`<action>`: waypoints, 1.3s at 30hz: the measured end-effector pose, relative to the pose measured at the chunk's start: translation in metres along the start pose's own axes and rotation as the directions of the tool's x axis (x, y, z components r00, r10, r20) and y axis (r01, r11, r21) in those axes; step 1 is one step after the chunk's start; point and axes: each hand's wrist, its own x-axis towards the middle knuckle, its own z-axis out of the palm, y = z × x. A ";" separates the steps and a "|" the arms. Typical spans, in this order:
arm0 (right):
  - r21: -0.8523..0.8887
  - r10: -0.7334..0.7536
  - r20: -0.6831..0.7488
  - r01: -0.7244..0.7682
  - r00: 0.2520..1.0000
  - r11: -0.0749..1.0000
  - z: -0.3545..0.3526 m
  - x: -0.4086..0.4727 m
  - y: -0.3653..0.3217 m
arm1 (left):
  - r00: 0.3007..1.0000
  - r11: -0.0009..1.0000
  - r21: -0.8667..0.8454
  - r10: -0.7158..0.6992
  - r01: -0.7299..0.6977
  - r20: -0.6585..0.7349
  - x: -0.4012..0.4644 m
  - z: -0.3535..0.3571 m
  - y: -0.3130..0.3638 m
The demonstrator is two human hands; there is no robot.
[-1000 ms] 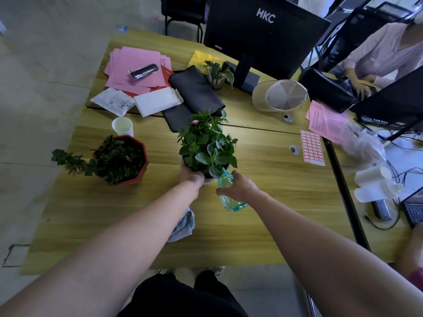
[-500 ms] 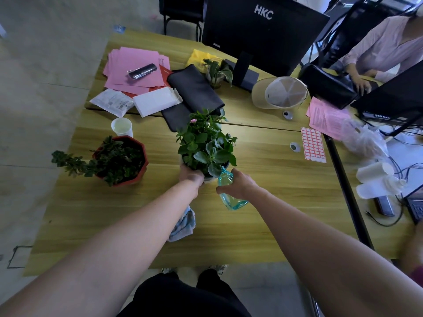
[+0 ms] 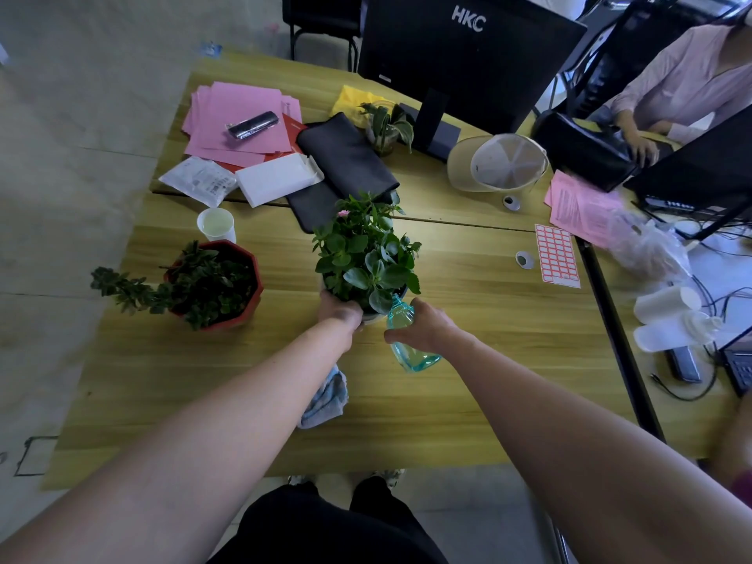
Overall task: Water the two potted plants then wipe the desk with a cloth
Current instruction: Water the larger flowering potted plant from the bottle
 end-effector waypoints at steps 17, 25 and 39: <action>0.010 0.012 0.003 -0.012 1.000 1.000 0.000 0.000 -0.001 | 1.000 0.999 -0.039 0.018 -0.018 -0.005 -0.004 -0.001 0.000; 0.017 0.014 0.005 -0.014 1.000 1.000 0.000 -0.001 -0.001 | 1.000 0.999 -0.042 0.017 -0.017 0.000 -0.007 -0.002 0.003; 0.043 0.008 -0.010 -0.008 1.000 0.999 0.005 -0.002 0.001 | 1.000 0.999 -0.041 -0.018 0.018 -0.018 -0.008 0.002 0.003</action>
